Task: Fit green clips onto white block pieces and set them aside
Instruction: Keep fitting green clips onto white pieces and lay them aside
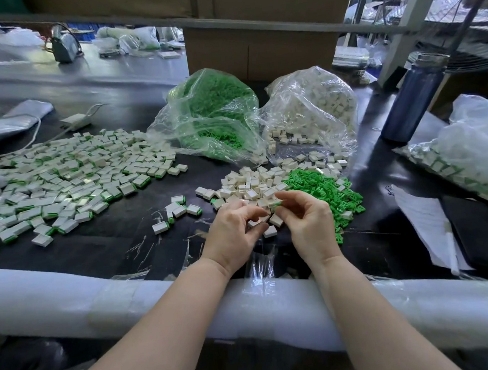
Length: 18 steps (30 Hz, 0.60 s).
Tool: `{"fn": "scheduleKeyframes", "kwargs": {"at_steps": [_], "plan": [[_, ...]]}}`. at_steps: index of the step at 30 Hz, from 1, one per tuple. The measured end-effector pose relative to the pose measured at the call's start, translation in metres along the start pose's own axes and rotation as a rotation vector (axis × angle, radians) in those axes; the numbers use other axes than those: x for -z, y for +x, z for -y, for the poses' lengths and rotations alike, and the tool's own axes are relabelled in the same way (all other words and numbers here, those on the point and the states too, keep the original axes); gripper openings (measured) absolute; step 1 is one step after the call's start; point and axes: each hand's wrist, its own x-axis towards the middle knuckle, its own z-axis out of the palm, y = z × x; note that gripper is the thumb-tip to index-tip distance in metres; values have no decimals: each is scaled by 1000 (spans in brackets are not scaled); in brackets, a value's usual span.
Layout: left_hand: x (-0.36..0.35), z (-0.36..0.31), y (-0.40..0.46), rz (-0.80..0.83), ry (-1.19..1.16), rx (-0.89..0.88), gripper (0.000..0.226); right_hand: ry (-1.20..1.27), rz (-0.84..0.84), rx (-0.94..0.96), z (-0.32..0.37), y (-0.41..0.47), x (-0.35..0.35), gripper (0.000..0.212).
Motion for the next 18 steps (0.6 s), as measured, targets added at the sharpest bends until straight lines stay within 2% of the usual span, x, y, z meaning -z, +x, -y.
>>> {"fn": "scheduleKeyframes", "kwargs": {"at_steps": [4, 7, 12, 18], "plan": [[-5, 4, 1, 121, 152, 32, 26, -32, -22, 11, 0, 0, 0, 23], [-6, 6, 1, 148, 146, 40, 27, -1, -21, 11, 0, 0, 1, 23], [-4, 5, 1, 138, -45, 20, 11, 35, -15, -19, 0, 0, 1, 22], [2, 8, 5, 53, -493, 219, 7, 262, 36, -128, 4, 0, 3, 23]]}}
